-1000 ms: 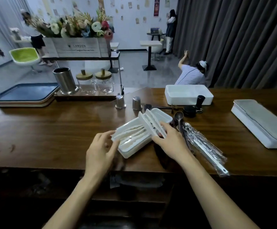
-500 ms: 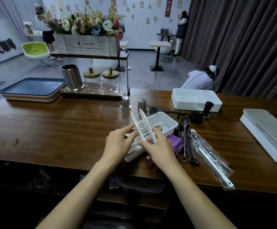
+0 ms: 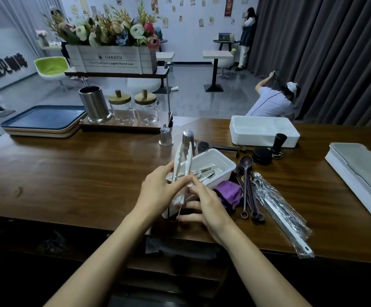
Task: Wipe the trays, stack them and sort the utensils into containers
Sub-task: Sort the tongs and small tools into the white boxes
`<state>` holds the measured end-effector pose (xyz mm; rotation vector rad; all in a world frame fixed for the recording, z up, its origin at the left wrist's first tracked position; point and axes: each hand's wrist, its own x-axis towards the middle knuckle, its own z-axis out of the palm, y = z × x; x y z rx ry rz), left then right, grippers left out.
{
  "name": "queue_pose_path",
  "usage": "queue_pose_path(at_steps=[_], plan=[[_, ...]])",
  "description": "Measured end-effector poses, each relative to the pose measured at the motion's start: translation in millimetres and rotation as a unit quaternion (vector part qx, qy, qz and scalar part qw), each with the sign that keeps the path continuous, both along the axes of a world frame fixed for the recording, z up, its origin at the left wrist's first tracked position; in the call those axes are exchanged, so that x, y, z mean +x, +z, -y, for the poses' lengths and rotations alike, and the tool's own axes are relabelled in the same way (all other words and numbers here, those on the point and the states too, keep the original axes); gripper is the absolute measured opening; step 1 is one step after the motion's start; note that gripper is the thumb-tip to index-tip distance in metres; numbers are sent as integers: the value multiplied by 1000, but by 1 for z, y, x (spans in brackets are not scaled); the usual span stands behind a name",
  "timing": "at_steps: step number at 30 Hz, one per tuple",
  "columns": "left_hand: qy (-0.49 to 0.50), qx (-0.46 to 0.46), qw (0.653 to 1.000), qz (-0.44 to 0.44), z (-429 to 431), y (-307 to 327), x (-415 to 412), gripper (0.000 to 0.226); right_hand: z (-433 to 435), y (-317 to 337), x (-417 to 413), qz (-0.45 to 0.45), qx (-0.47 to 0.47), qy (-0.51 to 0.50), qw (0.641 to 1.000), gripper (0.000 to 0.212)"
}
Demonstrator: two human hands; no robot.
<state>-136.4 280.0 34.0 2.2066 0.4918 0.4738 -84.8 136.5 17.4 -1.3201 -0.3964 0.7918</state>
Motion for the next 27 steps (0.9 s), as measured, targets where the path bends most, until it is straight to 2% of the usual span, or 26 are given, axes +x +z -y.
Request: queue_pose_path(at_steps=[3,5,8,15,22,27], plan=[[-15,4,1000,-15,0,1,2,56,3,0,1,-20,8,-8,1000,36],[-29,16,999,-27,-1,3,4,54,5,-2,3,-23,13,-7,1000,32],[-48,33,997,-50,-6,6,7,56,7,-3,8,-9,0,-7,1000,38],[-32,82,994,-62,-18,10,18,42,18,-9,26,127,-79,-14,989,46],[-21,124,988,-87,-18,2,35,51,41,-14,53,210,-105,-32,972,61],[-21,160,981,-112,-12,-5,48,51,56,-18,76,291,-151,-46,944,64]])
